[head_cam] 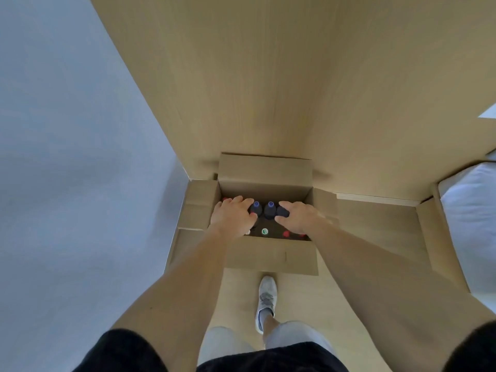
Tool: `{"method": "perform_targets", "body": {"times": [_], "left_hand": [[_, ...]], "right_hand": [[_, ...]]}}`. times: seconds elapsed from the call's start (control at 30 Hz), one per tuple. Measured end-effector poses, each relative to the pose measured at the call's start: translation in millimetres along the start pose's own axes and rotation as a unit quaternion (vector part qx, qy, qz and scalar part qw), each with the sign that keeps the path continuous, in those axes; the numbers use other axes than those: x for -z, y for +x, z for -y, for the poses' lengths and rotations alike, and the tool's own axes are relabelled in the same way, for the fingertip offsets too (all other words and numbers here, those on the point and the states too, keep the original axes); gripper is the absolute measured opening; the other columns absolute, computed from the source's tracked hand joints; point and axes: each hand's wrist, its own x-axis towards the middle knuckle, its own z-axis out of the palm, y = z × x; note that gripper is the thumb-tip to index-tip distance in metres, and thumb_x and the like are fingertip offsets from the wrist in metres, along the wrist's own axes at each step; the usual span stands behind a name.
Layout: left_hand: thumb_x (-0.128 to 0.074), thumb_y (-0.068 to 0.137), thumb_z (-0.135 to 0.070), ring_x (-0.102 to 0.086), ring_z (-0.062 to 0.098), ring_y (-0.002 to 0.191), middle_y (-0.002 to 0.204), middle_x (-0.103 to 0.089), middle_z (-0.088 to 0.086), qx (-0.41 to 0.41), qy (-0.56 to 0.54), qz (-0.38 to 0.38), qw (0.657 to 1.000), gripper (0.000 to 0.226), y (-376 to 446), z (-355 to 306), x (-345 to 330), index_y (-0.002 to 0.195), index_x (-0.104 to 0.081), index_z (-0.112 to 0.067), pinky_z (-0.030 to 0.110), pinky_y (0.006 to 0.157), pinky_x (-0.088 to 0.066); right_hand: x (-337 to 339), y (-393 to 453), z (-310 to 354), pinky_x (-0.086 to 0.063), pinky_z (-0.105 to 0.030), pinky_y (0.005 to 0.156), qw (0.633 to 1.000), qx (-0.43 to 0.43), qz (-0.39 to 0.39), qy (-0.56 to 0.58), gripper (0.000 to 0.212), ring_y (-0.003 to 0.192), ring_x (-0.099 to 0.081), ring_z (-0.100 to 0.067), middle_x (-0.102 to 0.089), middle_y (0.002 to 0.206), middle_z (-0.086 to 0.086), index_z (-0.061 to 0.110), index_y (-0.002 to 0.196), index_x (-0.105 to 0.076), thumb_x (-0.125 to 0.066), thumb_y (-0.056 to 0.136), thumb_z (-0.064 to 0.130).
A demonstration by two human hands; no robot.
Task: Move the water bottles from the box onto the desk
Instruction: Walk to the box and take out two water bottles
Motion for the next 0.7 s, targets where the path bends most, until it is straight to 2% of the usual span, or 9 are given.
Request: {"method": "perform_targets", "body": {"times": [0.27,0.53,0.7], "left_hand": [[-0.042,0.099,-0.049,-0.044,0.030,0.135,0.147,-0.048,0.001,-0.007,0.026,0.074,0.997,0.054,73,7,-25,0.149,-0.041,-0.030,0.048,0.114,-0.032],[-0.041,0.101,-0.053,-0.039,0.027,0.142,0.159,-0.037,-0.003,-0.052,0.038,0.137,0.989,0.059,146,22,-81,0.155,-0.033,-0.034,0.047,0.117,-0.029],[-0.040,0.101,-0.053,-0.040,0.028,0.141,0.161,-0.034,-0.002,-0.066,0.047,0.162,0.983,0.057,195,36,-130,0.154,-0.034,-0.032,0.046,0.117,-0.029]], "right_hand": [[-6,77,-29,-0.040,-0.047,0.109,0.999,-0.010,0.039,0.031,0.065,0.135,-0.045,-0.032,-0.042,0.153,-0.004,0.040,0.154,-0.026,-0.043,0.095,0.062],[-65,137,-54,-0.041,-0.046,0.108,0.993,-0.050,0.061,0.093,0.061,0.131,-0.048,-0.028,-0.048,0.145,-0.002,0.040,0.153,-0.031,-0.047,0.096,0.054],[-105,183,-67,-0.039,-0.044,0.110,0.988,-0.075,0.076,0.116,0.059,0.133,-0.046,-0.025,-0.048,0.145,0.000,0.039,0.153,-0.030,-0.049,0.097,0.049]]}}
